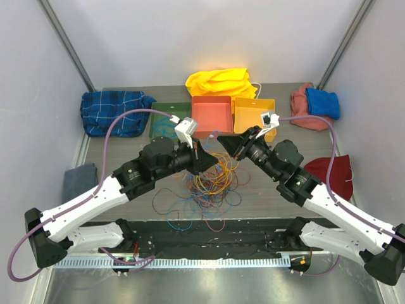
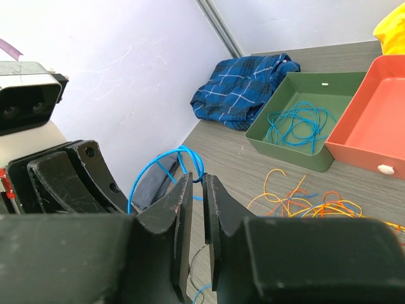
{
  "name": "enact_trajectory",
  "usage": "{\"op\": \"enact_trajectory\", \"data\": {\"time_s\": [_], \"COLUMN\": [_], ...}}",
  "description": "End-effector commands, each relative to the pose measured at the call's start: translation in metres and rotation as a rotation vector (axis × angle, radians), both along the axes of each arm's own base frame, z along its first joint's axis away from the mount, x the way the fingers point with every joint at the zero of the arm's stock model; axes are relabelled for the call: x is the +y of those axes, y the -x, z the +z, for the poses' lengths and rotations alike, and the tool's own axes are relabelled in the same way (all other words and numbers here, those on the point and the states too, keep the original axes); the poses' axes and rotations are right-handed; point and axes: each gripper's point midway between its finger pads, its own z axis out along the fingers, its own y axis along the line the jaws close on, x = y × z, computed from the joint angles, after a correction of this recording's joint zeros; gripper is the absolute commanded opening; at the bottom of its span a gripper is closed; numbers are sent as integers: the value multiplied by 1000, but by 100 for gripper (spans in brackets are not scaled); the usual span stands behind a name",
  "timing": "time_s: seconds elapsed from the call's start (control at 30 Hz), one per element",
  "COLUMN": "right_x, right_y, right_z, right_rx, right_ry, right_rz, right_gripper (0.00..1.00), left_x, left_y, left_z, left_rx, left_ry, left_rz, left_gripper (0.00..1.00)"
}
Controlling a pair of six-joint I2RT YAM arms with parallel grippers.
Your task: Untangle the cables
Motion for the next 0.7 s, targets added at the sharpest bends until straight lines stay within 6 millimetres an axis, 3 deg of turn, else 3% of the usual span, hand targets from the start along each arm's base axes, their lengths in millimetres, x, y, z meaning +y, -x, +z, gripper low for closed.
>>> {"op": "enact_trajectory", "data": {"time_s": [0.0,0.17,0.3,0.57,0.6,0.63,0.67], "right_x": [-3,-6,-11,-28,-31,-35,-38], "right_y": [-3,-5,-5,-4,-3,-3,-4], "right_z": [19,18,21,17,18,18,13], "right_rx": [-49,-49,-57,-56,-59,-65,-52], "right_ry": [-60,-69,-79,-30,-24,-8,16], "right_rz": [-26,-44,-64,-121,-131,-143,-159], "right_gripper": [20,15,1,1,1,1,1], "left_x": [-4,-6,-7,3,5,11,15], "left_y": [6,7,8,2,1,-4,-7], "left_z": [19,15,13,14,14,11,14], "left_rx": [-29,-21,-20,-32,-31,-34,-41], "left_ry": [54,53,50,44,37,13,7], "left_rz": [-24,-32,-32,21,35,74,97], "left_gripper": [0,0,0,0,5,31,45]}}
